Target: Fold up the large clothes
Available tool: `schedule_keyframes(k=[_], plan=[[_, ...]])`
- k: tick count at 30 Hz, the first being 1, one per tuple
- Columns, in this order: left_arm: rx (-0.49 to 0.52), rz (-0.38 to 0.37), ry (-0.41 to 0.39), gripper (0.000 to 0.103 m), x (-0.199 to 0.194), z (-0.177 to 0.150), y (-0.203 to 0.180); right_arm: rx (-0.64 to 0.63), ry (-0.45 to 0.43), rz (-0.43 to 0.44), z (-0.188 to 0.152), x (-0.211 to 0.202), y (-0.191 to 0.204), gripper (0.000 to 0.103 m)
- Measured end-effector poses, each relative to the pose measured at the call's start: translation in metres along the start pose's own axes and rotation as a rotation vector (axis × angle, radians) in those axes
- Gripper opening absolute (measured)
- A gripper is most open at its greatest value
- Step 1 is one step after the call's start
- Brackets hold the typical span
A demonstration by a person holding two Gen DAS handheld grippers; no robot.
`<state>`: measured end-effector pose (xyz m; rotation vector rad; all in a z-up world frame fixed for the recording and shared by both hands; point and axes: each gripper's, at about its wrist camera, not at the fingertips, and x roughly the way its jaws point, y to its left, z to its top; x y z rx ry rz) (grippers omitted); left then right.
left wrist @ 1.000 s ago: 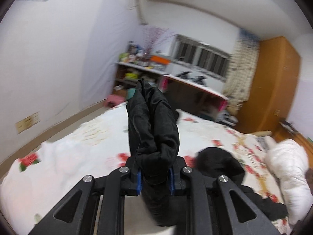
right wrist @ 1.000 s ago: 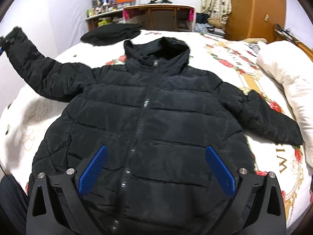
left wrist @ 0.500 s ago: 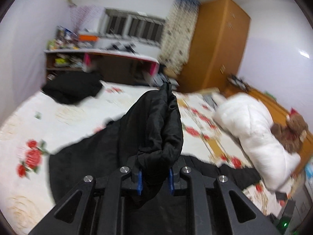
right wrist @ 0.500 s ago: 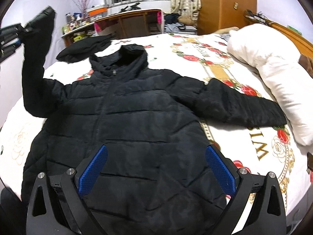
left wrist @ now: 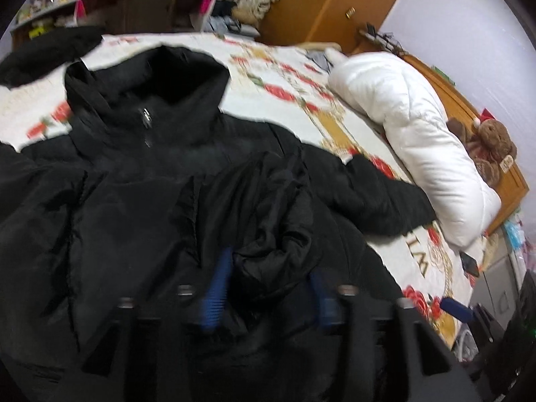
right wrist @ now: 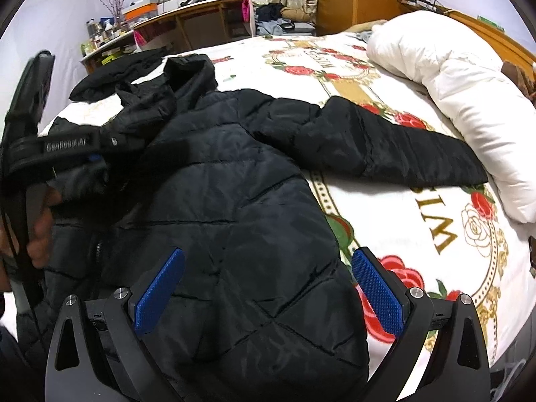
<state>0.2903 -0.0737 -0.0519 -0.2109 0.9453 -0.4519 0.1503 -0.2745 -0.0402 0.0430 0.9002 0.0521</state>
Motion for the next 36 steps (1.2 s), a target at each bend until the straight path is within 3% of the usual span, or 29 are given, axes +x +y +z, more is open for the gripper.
schedule_keyframes(k=[1, 2, 4, 8, 12, 14, 17, 19, 21, 22, 23, 26, 31, 36], plan=[[-0.007, -0.029, 0.002, 0.082, 0.001, -0.003, 0.002, 0.002, 0.001, -0.001, 0.0, 0.002, -0.001, 0.1], [-0.016, -0.056, -0.003, 0.086, -0.002, -0.005, 0.001, 0.004, 0.002, -0.001, 0.0, 0.003, -0.001, 0.1], [-0.024, -0.09, -0.014, 0.088, -0.004, -0.007, -0.002, 0.008, 0.002, 0.0, 0.001, 0.006, -0.002, 0.1], [-0.025, -0.073, -0.039, 0.088, -0.027, -0.007, 0.004, 0.013, 0.005, 0.006, 0.003, 0.009, 0.0, 0.1], [-0.048, 0.038, -0.128, 0.087, -0.063, -0.004, 0.037, 0.015, 0.004, 0.032, 0.011, 0.012, 0.008, 0.1], [-0.074, 0.111, -0.169, 0.081, -0.08, -0.001, 0.061, 0.027, 0.013, 0.055, 0.019, 0.018, 0.014, 0.1], [-0.113, 0.215, -0.201, 0.061, -0.1, 0.001, 0.101, 0.049, 0.014, 0.107, 0.035, 0.027, 0.027, 0.1], [-0.144, 0.246, -0.208, 0.045, -0.107, 0.001, 0.126, 0.05, 0.0, 0.156, 0.049, 0.035, 0.041, 0.1], [-0.179, 0.268, -0.206, 0.039, -0.107, 0.001, 0.147, 0.052, -0.01, 0.203, 0.064, 0.048, 0.057, 0.098], [-0.192, 0.269, -0.203, 0.039, -0.104, 0.002, 0.154, 0.048, -0.011, 0.216, 0.069, 0.054, 0.063, 0.095], [-0.201, 0.264, -0.2, 0.039, -0.101, 0.0, 0.159, 0.039, 0.0, 0.231, 0.077, 0.065, 0.072, 0.083], [-0.189, 0.272, -0.174, 0.039, -0.081, 0.001, 0.16, 0.025, 0.09, 0.228, 0.09, 0.104, 0.093, 0.018], [-0.179, 0.274, -0.131, 0.039, -0.048, 0.005, 0.166, 0.031, 0.066, 0.147, 0.101, 0.114, 0.073, 0.01], [-0.16, 0.287, -0.072, 0.033, -0.02, -0.003, 0.167, 0.029, 0.133, 0.092, 0.091, 0.134, 0.046, 0.01]])
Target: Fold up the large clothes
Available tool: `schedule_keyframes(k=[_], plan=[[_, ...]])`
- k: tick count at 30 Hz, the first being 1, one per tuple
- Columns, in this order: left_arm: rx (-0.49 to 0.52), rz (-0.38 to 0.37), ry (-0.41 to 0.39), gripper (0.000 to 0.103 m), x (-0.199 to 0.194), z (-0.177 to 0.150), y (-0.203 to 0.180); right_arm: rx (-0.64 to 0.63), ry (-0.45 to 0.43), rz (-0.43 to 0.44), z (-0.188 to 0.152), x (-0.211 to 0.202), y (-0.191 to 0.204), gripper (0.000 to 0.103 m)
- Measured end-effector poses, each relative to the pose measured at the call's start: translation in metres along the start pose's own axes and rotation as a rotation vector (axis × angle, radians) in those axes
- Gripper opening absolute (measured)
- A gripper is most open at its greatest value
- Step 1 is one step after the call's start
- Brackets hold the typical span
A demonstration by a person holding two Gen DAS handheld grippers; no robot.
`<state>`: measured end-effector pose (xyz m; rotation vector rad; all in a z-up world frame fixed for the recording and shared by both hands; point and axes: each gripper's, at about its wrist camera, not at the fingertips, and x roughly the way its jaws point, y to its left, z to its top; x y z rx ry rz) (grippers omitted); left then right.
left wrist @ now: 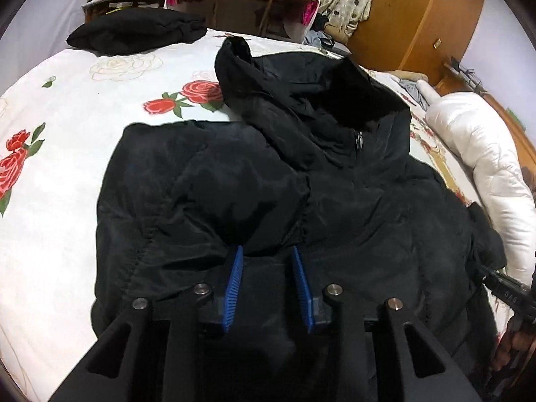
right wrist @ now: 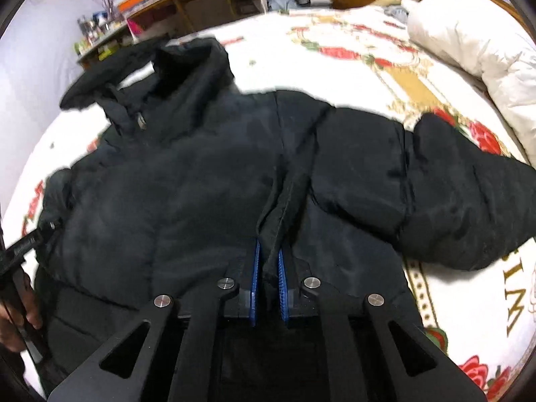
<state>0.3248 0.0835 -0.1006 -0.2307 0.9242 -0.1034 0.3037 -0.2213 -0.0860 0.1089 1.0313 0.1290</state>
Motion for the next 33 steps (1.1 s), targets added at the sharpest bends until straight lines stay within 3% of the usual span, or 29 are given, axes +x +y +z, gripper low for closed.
schedule_keyframes(k=[2, 4, 7, 11, 14, 20, 26, 30, 33], plan=[[-0.035, -0.028, 0.004, 0.033, -0.011, 0.002, 0.002, -0.014, 0.016, -0.001, -0.004, 0.002, -0.001, 0.01], [-0.061, -0.064, -0.042, 0.033, -0.035, 0.007, 0.009, 0.007, 0.004, 0.004, -0.005, -0.01, -0.006, 0.011], [-0.017, -0.025, -0.152, 0.034, -0.068, 0.02, 0.017, 0.019, -0.079, -0.008, 0.0, -0.039, -0.008, 0.02], [-0.06, 0.039, -0.112, 0.034, -0.045, 0.038, 0.04, 0.032, -0.195, 0.001, 0.02, -0.06, -0.004, 0.022], [-0.067, 0.064, -0.053, 0.034, -0.015, 0.033, 0.048, 0.028, -0.173, -0.007, 0.031, -0.045, 0.0, 0.022], [0.002, 0.082, -0.074, 0.034, -0.002, 0.014, 0.04, 0.032, -0.018, -0.003, 0.006, 0.011, -0.014, 0.022], [-0.014, 0.106, -0.052, 0.034, -0.013, 0.017, 0.037, -0.031, -0.014, -0.056, 0.002, 0.003, -0.008, 0.022], [0.017, 0.097, -0.127, 0.034, -0.057, 0.002, 0.027, -0.051, -0.109, -0.037, -0.002, -0.04, -0.002, 0.022], [0.014, 0.119, -0.083, 0.034, -0.056, -0.018, 0.032, -0.046, -0.067, -0.029, -0.02, -0.036, -0.005, 0.023]])
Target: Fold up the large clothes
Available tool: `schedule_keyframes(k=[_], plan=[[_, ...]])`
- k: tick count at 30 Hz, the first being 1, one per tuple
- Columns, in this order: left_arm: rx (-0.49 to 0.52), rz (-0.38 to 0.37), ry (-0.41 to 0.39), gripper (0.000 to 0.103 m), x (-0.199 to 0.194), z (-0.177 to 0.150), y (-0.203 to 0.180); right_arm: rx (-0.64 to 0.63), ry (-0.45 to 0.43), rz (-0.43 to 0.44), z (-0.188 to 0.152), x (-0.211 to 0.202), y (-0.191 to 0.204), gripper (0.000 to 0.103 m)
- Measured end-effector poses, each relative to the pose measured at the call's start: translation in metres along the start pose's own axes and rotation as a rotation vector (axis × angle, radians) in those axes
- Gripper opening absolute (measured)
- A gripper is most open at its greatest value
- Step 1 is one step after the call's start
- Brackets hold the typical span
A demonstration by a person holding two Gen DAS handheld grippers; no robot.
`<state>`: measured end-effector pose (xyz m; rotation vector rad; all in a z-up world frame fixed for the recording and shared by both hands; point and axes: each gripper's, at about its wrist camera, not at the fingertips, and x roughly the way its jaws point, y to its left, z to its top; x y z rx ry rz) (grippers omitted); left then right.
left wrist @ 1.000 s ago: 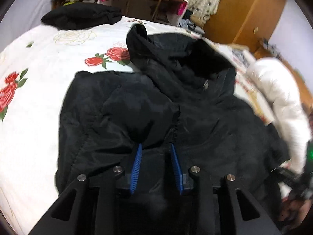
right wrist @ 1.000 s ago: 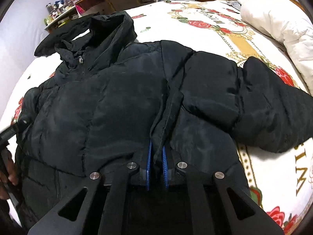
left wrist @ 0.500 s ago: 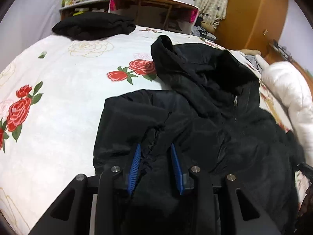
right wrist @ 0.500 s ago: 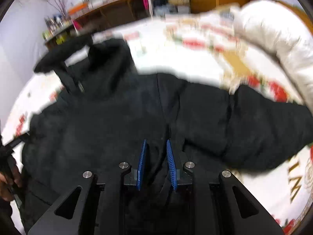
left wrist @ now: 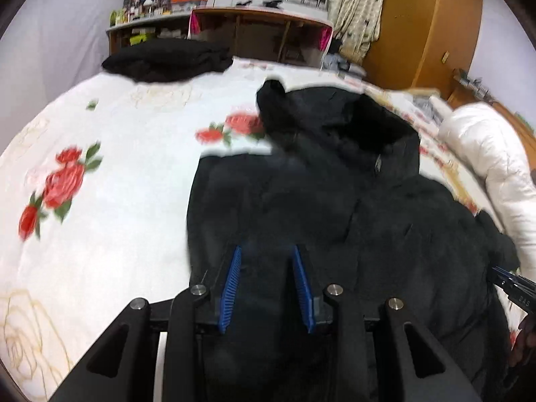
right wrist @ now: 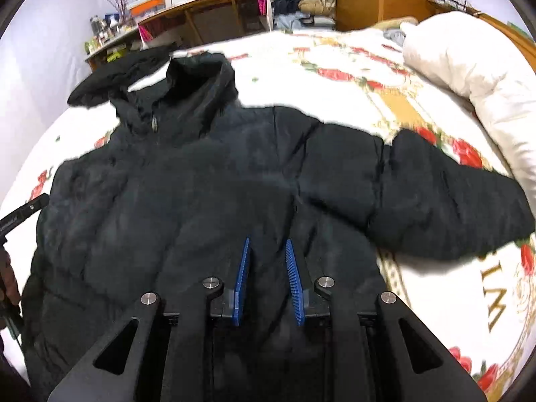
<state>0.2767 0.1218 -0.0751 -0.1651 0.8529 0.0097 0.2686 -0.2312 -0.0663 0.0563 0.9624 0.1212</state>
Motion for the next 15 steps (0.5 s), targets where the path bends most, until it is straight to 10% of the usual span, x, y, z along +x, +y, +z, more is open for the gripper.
schedule_keyframes(k=[3, 15], plan=[[-0.016, 0.016, 0.065, 0.034, 0.011, -0.013, 0.003, 0.026, 0.102, 0.026, -0.012, 0.023, -0.006, 0.023], [0.0, -0.048, -0.006, 0.034, -0.11, -0.06, -0.035, 0.055, -0.038, 0.071, -0.044, -0.095, -0.005, 0.051]])
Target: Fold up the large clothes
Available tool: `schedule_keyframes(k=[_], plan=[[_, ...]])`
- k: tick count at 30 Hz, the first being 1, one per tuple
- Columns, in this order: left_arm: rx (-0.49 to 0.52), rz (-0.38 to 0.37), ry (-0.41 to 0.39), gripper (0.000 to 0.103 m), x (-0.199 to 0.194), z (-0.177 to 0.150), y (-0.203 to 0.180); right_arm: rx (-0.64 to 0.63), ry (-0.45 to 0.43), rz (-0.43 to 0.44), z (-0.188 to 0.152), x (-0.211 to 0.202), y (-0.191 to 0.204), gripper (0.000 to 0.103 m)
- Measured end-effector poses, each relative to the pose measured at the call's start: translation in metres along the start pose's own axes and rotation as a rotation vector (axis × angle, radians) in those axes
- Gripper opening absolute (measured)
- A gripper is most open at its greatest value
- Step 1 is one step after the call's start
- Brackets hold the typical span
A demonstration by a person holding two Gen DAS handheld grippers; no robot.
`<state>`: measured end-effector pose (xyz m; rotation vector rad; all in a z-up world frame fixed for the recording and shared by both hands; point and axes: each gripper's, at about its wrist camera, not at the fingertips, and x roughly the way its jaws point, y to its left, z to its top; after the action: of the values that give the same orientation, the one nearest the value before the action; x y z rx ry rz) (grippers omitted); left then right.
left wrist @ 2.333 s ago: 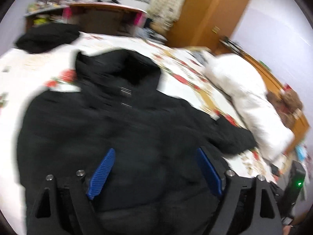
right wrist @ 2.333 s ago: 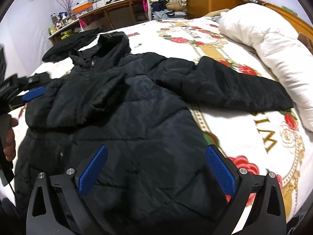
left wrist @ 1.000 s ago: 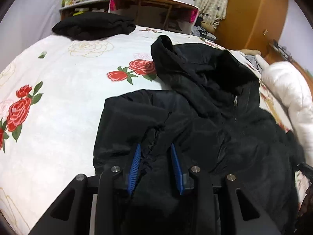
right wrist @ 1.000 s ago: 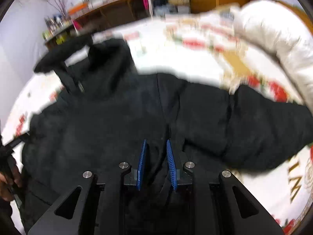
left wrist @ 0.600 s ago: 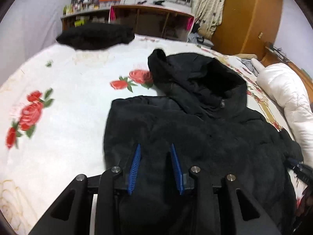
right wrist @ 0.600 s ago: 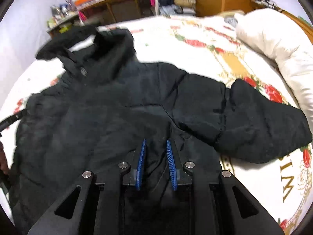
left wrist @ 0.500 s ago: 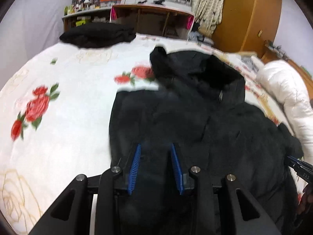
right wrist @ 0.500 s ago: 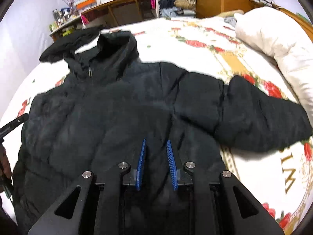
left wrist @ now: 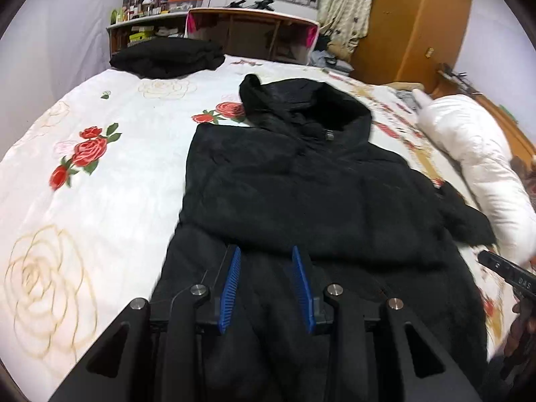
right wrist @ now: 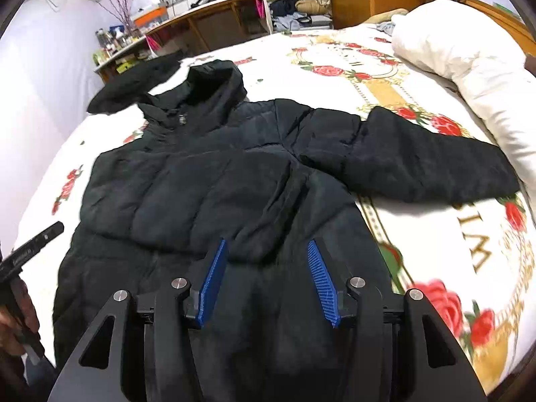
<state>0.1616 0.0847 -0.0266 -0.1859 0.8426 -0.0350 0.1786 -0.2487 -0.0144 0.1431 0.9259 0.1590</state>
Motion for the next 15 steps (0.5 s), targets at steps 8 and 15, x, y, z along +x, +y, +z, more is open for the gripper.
schedule_keyframes(k=[8, 15], plan=[[0.032, -0.031, -0.024, 0.038, -0.067, -0.03, -0.025, 0.028, -0.047, 0.009, -0.041, -0.067, -0.01, 0.052], [0.044, -0.063, -0.062, 0.051, -0.089, -0.024, -0.044, 0.074, -0.094, 0.009, -0.046, -0.099, -0.03, 0.057]])
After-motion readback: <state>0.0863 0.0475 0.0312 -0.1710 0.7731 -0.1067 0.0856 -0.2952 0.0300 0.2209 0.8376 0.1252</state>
